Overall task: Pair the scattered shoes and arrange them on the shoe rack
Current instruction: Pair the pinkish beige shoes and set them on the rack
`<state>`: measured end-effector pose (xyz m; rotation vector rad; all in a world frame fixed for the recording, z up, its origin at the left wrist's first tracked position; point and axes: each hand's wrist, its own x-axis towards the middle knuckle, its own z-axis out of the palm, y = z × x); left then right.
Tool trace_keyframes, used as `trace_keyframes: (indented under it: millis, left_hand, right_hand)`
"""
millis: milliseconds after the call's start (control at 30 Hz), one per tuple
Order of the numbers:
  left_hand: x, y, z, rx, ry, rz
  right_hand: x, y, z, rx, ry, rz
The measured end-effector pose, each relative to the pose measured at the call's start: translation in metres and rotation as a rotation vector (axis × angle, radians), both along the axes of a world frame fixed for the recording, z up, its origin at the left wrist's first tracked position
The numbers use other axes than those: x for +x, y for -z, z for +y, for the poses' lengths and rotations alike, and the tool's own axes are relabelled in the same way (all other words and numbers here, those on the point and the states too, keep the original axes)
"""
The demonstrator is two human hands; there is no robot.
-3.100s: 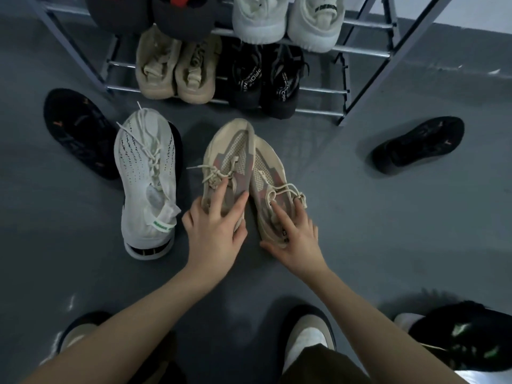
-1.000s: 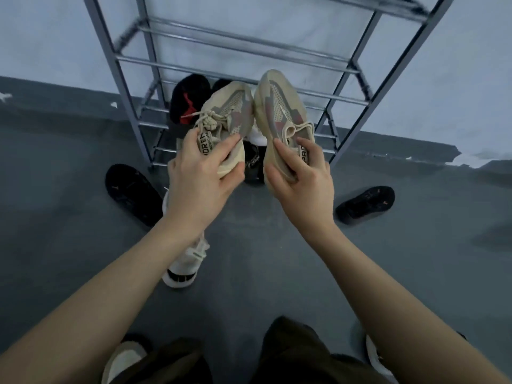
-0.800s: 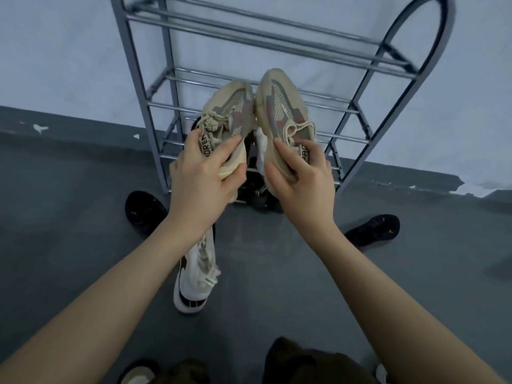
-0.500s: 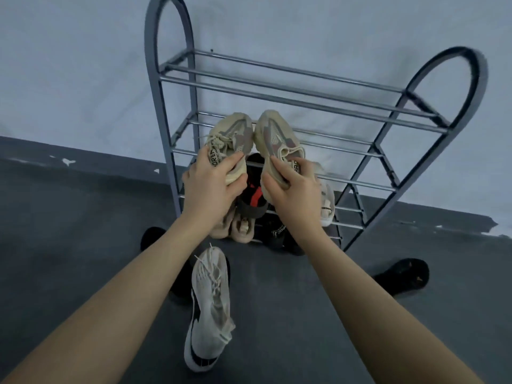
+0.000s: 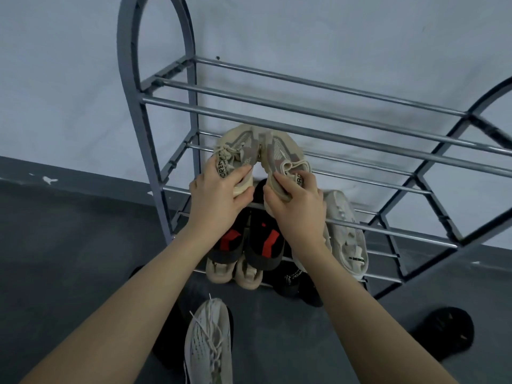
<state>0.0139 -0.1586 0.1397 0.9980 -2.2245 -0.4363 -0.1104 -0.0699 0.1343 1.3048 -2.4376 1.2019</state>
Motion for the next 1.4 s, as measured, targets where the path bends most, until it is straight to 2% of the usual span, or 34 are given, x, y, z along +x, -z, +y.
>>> trace_keyframes:
  millis: [100,267,400,533,667,767,967,1100,1400]
  left_hand:
    - [-0.003,0.001,-0.002,-0.017,0.003,-0.054]
    - [0.006,-0.006,-0.009,0.035,0.078,-0.226]
    - [0.007,-0.003,-0.003,-0.020,0.129,-0.151]
    - [0.008,-0.007,-0.008,0.050,0.173,-0.129]
    - [0.012,-0.005,-0.008,0.022,0.197,-0.135]
    - [0.013,-0.006,-0.008,-0.006,0.210,-0.164]
    - [0.017,-0.015,-0.003,-0.140,0.076,-0.405]
    - [0.032,-0.022,0.028,-0.222,0.029,-0.366]
    - [0.023,-0.058,0.139,-0.236,0.222,-0.237]
  right_hand:
    - [0.002,0.001,-0.002,0.010,0.012,-0.020]
    - [0.002,0.002,0.011,-0.035,-0.121,-0.070]
    - [0.009,0.008,0.006,-0.081,-0.114,0.048]
    - [0.006,0.009,-0.002,-0.058,-0.109,-0.004]
    - [0.003,0.012,0.000,-0.055,-0.129,0.027]
    - [0.001,0.012,-0.001,-0.010,-0.137,0.043]
    - [-0.001,-0.005,0.014,0.189,-0.159,0.102]
    - [0.009,-0.016,0.045,0.232,-0.089,0.134]
    - [0.017,-0.038,0.166,0.115,-0.020,0.074]
